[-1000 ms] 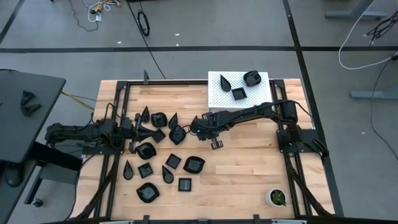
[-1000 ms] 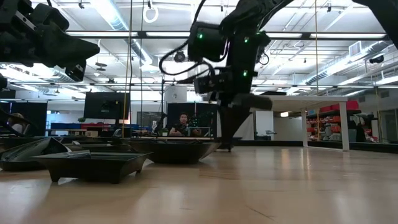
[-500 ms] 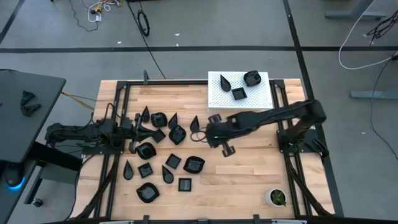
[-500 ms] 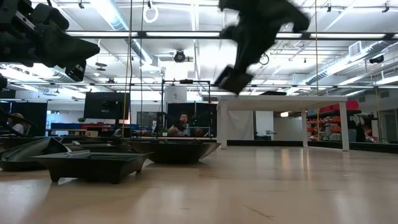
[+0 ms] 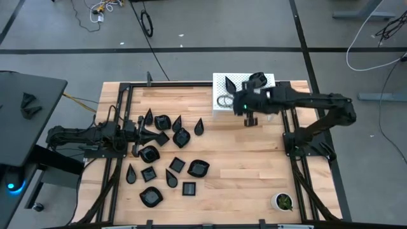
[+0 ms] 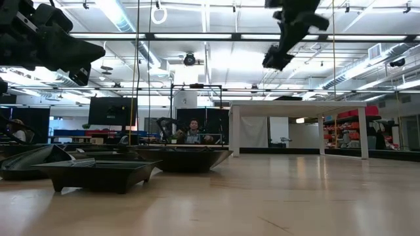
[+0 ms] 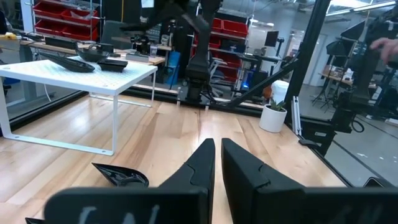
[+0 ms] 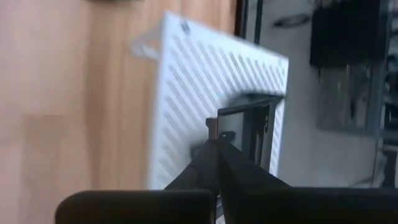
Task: Pick & Place Mini shaped plates
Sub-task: Stack the black square plate on the black square plate on the shelf
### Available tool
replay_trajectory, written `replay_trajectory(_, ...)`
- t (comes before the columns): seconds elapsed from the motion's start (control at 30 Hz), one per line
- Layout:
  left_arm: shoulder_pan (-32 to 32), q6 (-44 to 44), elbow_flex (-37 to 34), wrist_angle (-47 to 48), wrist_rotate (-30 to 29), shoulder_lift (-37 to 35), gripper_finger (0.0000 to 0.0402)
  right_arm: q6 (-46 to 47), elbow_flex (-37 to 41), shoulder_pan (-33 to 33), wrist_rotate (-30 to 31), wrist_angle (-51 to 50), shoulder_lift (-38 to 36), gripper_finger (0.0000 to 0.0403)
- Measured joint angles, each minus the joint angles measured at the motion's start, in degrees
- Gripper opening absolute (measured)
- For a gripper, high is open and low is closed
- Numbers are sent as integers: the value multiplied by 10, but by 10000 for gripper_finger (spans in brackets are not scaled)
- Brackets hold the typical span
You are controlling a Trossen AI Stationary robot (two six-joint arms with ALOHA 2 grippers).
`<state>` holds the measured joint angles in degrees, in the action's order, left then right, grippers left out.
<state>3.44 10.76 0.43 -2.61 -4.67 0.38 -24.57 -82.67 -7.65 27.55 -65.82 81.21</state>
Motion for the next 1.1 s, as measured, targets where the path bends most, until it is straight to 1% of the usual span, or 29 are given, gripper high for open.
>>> replay_trajectory(0.17, 0, 0, 0, 0, 0, 0, 32, -58, 0, -70, -39, -26, 19, 8)
replay_trajectory(0.3, 0, 0, 0, 0, 0, 0, 32, -89, 0, -97, -51, -27, 31, 8)
replay_trajectory(0.5, 0, 2, 0, 0, 0, 0, 32, -99, 0, -104, -57, -34, 40, 8)
replay_trajectory(0.67, 0, 5, 0, 0, 0, 0, 32, -114, 42, -108, -57, -10, 40, 9)
replay_trajectory(0.8, 0, 5, 0, 0, 0, 0, 32, -148, 85, -116, -18, 48, 41, 9)
replay_trajectory(0.87, 0, 6, 0, 0, 0, 0, 32, -154, 92, -118, -15, 70, 41, 9)
replay_trajectory(1.1, 0, 6, 0, 0, 0, 0, 32, -143, 94, -121, -15, 68, 39, 9)
